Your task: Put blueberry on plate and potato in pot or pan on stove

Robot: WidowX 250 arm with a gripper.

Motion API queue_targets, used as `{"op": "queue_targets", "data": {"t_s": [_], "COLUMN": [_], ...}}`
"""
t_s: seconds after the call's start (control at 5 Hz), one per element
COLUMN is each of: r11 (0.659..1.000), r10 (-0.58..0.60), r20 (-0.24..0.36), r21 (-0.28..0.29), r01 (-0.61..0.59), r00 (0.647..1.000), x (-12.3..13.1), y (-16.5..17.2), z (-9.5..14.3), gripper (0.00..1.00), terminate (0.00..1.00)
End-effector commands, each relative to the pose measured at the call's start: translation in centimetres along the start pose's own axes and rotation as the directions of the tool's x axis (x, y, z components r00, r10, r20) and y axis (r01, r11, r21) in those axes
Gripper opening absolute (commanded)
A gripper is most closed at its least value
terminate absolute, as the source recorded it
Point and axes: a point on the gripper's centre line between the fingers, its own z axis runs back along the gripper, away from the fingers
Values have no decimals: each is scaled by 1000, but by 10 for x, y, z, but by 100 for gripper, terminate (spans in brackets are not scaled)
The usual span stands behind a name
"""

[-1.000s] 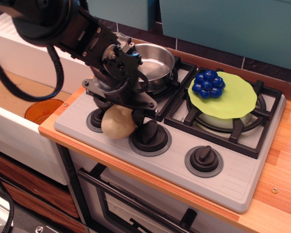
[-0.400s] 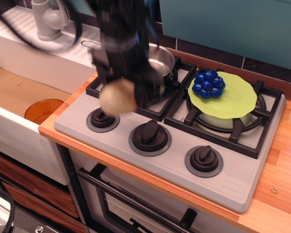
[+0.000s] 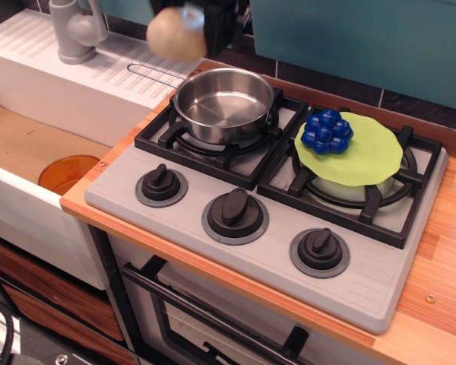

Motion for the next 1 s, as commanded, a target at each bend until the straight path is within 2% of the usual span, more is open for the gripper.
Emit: {"op": "queue_targets", "data": {"t_s": [0.0, 0.4, 0.8], "r11": [996, 998, 1000], "r10": [-65, -32, 2], "r20": [84, 100, 111], "r21": [-49, -54, -30], "r01": [69, 38, 1], "r00": [994, 994, 994], "x": [71, 67, 52], "y": [19, 3, -19], "z": [-22, -43, -42], "gripper": [0, 0, 0], "terminate": [0, 0, 0]}}
